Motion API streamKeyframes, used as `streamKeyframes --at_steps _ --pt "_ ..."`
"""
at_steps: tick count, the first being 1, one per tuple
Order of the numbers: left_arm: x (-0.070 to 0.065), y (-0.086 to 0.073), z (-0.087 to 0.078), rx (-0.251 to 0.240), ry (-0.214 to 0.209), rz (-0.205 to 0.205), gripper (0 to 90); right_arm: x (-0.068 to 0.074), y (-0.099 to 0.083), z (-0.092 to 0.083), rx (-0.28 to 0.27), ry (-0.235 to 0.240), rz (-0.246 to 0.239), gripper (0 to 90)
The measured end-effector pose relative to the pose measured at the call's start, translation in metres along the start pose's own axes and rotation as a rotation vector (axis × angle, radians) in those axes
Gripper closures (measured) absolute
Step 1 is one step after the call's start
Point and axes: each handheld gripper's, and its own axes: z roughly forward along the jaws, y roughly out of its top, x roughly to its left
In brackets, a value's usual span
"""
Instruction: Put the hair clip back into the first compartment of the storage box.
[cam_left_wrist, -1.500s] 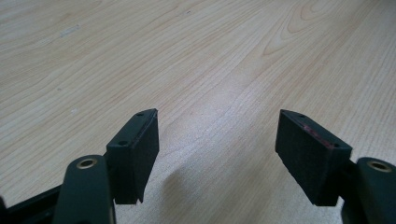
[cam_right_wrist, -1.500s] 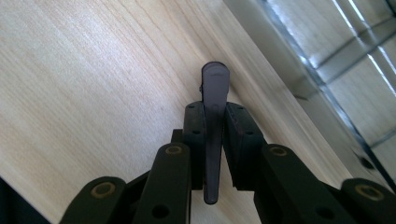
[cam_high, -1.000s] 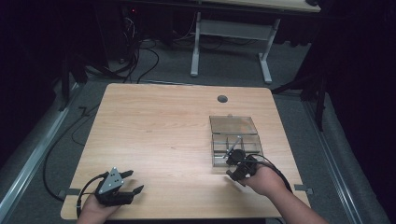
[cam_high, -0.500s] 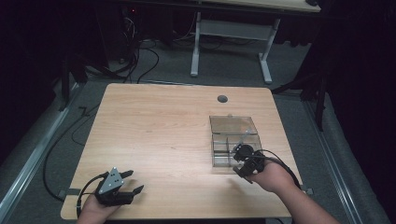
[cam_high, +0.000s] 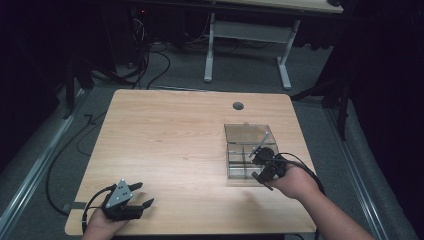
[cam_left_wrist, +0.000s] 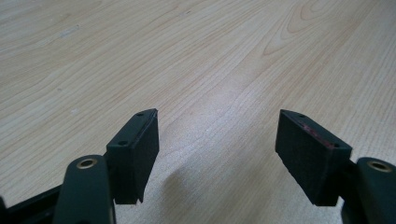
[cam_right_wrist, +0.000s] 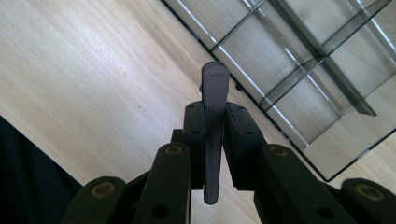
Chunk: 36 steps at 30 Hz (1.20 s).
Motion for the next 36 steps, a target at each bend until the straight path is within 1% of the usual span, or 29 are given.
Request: streamKeyframes --at_steps 1,2,4,5,6,7,8,9,10,11,12,13,14,15,17,19,21,22,23,24,27,28,29,31,32,34,35,36 --pt "0.0 0.0 0.0 0.0 0.0 -0.001 30.7 -0.001 0.001 0.0 -0.002 0.0 -0.008 79.4" --pt "0.0 0.0 0.0 0.0 0.0 -0.001 30.7 -0.001 0.003 -0.001 0.001 -0.002 0.003 79.4" --pt "0.0 0.0 0.0 0.0 0.001 0.0 30.7 -0.003 0.007 -0.001 -0.003 0.001 0.005 79.4" --pt "0.0 0.0 0.0 0.0 0.001 0.0 30.7 -0.004 0.009 -0.001 -0.004 -0.002 -0.001 79.4" --pt "0.0 0.0 0.0 0.0 0.001 0.001 30.7 -0.003 0.011 -0.001 0.001 -0.001 0.014 79.4" --pt "0.0 0.0 0.0 0.0 0.001 0.001 30.7 -0.006 0.013 -0.001 -0.003 -0.003 -0.011 79.4" --pt "0.0 0.0 0.0 0.0 0.001 0.001 30.7 -0.005 0.015 -0.001 0.0 -0.002 0.005 79.4" --pt "0.0 0.0 0.0 0.0 0.001 0.001 30.7 -0.007 0.016 -0.001 -0.003 -0.005 -0.007 79.4" --pt "0.0 0.0 0.0 0.0 0.001 0.001 30.7 -0.007 0.018 -0.001 0.001 -0.005 0.003 79.4" --pt "0.0 0.0 0.0 0.0 0.001 0.001 30.7 -0.008 0.02 -0.001 0.001 -0.007 -0.006 79.4" --pt "0.0 0.0 0.0 0.0 0.001 0.001 30.7 -0.01 0.021 0.0 -0.006 -0.013 -0.035 79.4" --pt "0.0 0.0 0.0 0.0 0.0 0.001 30.7 -0.009 0.024 -0.001 0.001 -0.005 -0.001 79.4" --pt "0.0 0.0 0.0 0.0 0.0 0.0 30.7 -0.011 0.025 -0.001 -0.005 -0.008 -0.011 79.4" --pt "0.0 0.0 0.0 0.0 -0.001 0.0 30.7 -0.011 0.026 -0.001 0.002 -0.009 -0.009 79.4" --pt "0.0 0.0 0.0 0.0 -0.001 0.0 30.7 -0.013 0.029 0.0 -0.005 -0.011 -0.016 79.4" --pt "0.0 0.0 0.0 0.0 -0.001 0.0 30.7 -0.013 0.032 -0.001 0.0 -0.014 -0.005 79.4" --pt "0.0 0.0 0.0 0.0 -0.002 0.0 30.7 -0.015 0.036 0.0 -0.006 -0.02 -0.032 79.4" --pt "0.0 0.0 0.0 0.0 -0.002 -0.001 30.7 -0.015 0.038 0.0 -0.006 -0.015 -0.022 79.4" --pt "0.0 0.0 0.0 0.001 -0.002 -0.001 30.7 -0.015 0.04 0.001 0.0 -0.02 -0.029 79.4" --pt "0.0 0.0 0.0 0.001 -0.001 -0.002 30.8 -0.015 0.041 0.001 -0.001 -0.021 -0.023 79.4" --pt "0.0 0.0 0.0 0.0 -0.001 0.001 30.7 -0.018 0.046 0.003 -0.008 -0.02 -0.036 79.4" --pt "0.0 0.0 0.0 0.0 -0.001 0.001 30.7 -0.017 0.049 0.004 -0.003 -0.023 -0.021 79.4" --pt "0.0 0.0 0.0 0.0 -0.002 0.0 30.7 -0.019 0.05 0.004 -0.007 -0.022 -0.034 79.4" --pt "0.0 0.0 0.0 0.0 -0.003 -0.001 30.7 -0.019 0.054 0.006 -0.006 -0.019 -0.021 79.4" --pt "0.0 0.0 0.0 0.0 -0.003 0.0 30.7 -0.021 0.056 0.007 -0.015 -0.022 -0.041 79.4" --pt "0.0 0.0 0.0 0.0 -0.003 0.001 30.7 -0.022 0.06 0.01 -0.017 -0.021 -0.044 79.4" --pt "0.0 0.0 0.0 0.0 -0.002 0.0 30.7 -0.02 0.061 0.01 -0.002 -0.017 -0.004 79.4" --pt "0.0 0.0 0.0 0.0 -0.003 0.0 30.7 -0.024 0.064 0.013 -0.019 -0.021 -0.062 79.4"
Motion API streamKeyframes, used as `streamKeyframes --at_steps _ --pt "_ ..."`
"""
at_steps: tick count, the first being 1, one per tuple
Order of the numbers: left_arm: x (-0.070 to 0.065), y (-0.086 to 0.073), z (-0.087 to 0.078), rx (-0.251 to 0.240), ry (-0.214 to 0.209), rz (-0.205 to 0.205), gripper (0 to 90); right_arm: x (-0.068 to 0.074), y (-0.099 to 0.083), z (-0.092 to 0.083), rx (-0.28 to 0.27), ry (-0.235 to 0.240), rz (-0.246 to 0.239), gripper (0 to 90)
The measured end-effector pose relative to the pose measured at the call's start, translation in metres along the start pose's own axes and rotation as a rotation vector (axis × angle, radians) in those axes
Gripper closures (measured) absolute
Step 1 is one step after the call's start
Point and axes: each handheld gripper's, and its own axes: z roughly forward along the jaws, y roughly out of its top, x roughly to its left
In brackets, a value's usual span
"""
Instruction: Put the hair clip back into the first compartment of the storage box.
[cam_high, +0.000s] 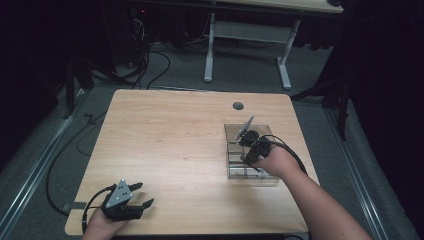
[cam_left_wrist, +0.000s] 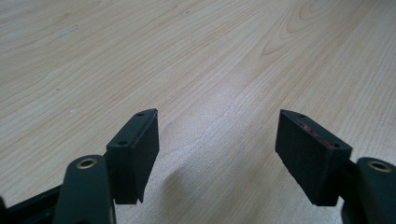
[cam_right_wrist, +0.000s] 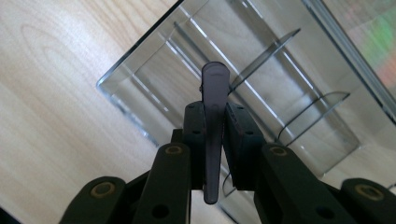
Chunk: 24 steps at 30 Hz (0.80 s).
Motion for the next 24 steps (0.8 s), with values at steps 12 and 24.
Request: streamKeyframes --at_steps 12,24 --pt "0.0 0.0 0.0 -0.001 -0.002 -0.001 30.7 -0.006 0.023 0.012 0.017 0.005 0.029 79.4" --pt "0.0 0.0 0.0 -0.005 -0.006 -0.002 30.7 -0.012 0.044 0.026 0.024 0.005 0.035 79.4"
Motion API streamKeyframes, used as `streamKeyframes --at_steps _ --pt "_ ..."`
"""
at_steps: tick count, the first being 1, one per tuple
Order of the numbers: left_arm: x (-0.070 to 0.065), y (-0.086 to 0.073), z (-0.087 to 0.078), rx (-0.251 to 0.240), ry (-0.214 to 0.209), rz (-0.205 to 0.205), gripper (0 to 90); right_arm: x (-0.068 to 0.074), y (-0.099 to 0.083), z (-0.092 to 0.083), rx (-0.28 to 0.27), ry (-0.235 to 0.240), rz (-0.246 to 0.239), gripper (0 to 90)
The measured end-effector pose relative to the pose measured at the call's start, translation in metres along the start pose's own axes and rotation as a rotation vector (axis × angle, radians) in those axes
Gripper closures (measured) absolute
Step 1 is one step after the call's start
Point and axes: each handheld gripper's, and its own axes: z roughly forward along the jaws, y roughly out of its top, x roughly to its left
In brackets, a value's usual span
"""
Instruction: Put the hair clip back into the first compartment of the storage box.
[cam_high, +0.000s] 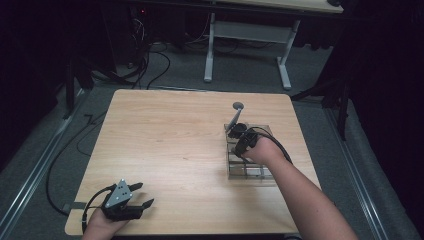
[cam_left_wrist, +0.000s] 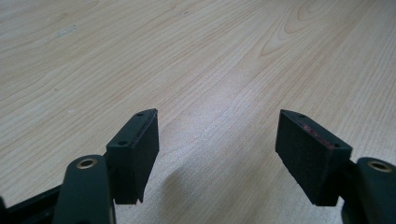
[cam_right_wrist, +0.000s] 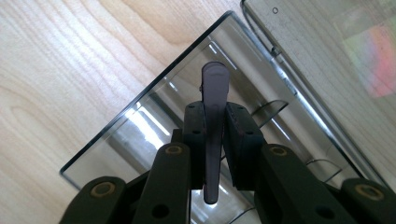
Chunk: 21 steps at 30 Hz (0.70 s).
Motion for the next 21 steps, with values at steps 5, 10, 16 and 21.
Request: streamKeyframes --at_steps 5,10,16,21 --pt "0.0 0.0 0.0 0.001 -0.001 0.001 30.7 -0.003 0.004 0.006 0.004 -0.002 -0.01 79.4" --pt "0.0 0.0 0.0 0.001 -0.001 0.001 30.7 -0.005 0.006 0.01 0.003 0.002 -0.006 79.4" --pt "0.0 0.0 0.0 0.001 -0.002 0.001 30.7 -0.006 0.009 0.016 0.012 0.002 -0.012 79.4" --pt "0.0 0.0 0.0 0.001 -0.003 0.001 30.7 -0.005 0.009 0.019 0.015 0.0 -0.005 79.4"
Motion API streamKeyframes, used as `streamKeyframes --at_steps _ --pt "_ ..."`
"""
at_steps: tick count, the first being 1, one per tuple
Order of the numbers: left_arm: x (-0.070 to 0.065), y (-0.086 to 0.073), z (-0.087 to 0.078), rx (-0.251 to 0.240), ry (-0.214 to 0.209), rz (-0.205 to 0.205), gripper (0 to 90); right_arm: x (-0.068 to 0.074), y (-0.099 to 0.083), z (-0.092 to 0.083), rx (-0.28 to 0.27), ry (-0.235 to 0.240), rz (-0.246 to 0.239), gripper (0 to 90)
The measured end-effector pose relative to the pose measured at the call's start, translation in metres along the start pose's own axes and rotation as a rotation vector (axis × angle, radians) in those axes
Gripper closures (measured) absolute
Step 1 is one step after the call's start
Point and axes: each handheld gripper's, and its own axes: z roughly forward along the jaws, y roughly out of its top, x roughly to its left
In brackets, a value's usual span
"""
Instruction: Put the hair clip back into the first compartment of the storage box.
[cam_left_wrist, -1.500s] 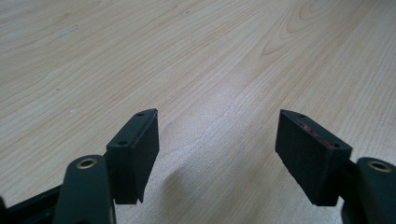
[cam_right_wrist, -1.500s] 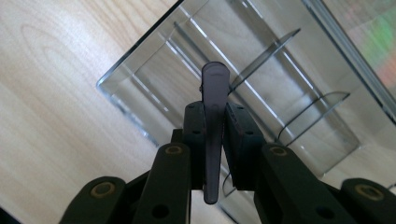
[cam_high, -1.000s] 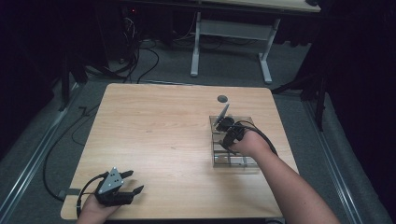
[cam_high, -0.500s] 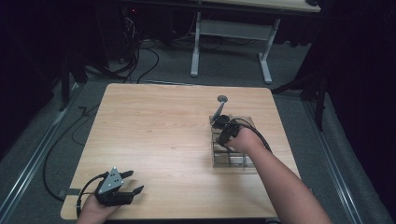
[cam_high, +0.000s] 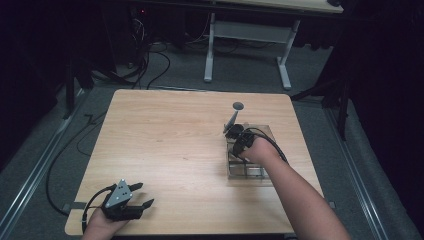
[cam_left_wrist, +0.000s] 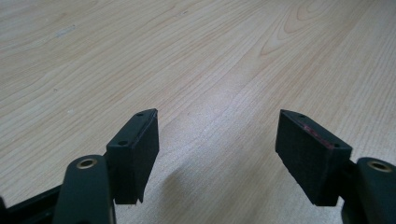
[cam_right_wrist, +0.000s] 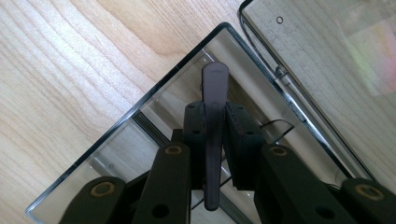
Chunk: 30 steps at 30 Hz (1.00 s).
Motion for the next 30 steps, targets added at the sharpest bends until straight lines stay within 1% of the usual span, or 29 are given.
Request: streamKeyframes --at_steps 1,4,5,6,7,8,9,20,22,23,25,29,30 --pt "0.0 0.0 0.0 0.0 0.0 0.0 30.7 -0.0004 0.0001 0.0012 -0.004 0.0 -0.008 79.4" --pt "-0.0001 0.0 0.0 0.001 0.0 0.002 30.7 -0.0002 0.0001 0.0038 -0.004 0.003 0.0 79.4" --pt "-0.0002 0.0 0.0 0.001 0.0 0.002 30.7 -0.001 0.0003 0.0047 -0.006 0.002 -0.013 79.4" --pt "-0.0001 0.0 0.0 0.001 0.0 0.001 30.7 -0.0007 0.0005 0.0054 -0.008 0.005 -0.009 79.4" --pt "-0.0001 0.0 0.0 0.0 0.001 0.001 30.7 0.0025 0.0005 0.0053 0.005 0.014 0.042 79.4" --pt "-0.0002 0.0 0.0 0.001 0.001 0.002 30.7 0.0007 0.0007 0.0067 -0.006 0.014 0.015 79.4" --pt "-0.0002 0.0 0.0 0.001 0.001 0.002 30.7 0.0001 0.0011 0.0077 -0.01 0.012 0.001 79.4" --pt "-0.0002 0.0001 0.0001 0.002 0.001 0.002 30.7 -0.0002 0.0007 0.0072 -0.016 0.01 -0.001 79.2" --pt "-0.0002 0.0001 0.0001 0.003 0.001 0.002 30.7 0.0007 0.0005 0.0071 -0.014 0.013 0.012 79.1" --pt "-0.0002 0.0001 0.0001 0.002 0.001 0.002 30.8 -0.0008 0.0004 0.0077 -0.019 0.014 -0.005 79.0" --pt "-0.0001 0.0001 0.0001 0.002 0.001 0.002 30.7 -0.0002 0.0002 0.0079 -0.019 0.017 0.003 78.9" --pt "-0.0001 0.0001 0.0001 0.003 0.0 0.002 30.8 0.0 -0.0003 0.0077 -0.021 0.022 0.004 74.4" --pt "-0.0001 0.0001 0.0001 0.002 0.0 0.002 30.8 0.002 -0.0006 0.0063 -0.01 0.022 0.037 73.9"
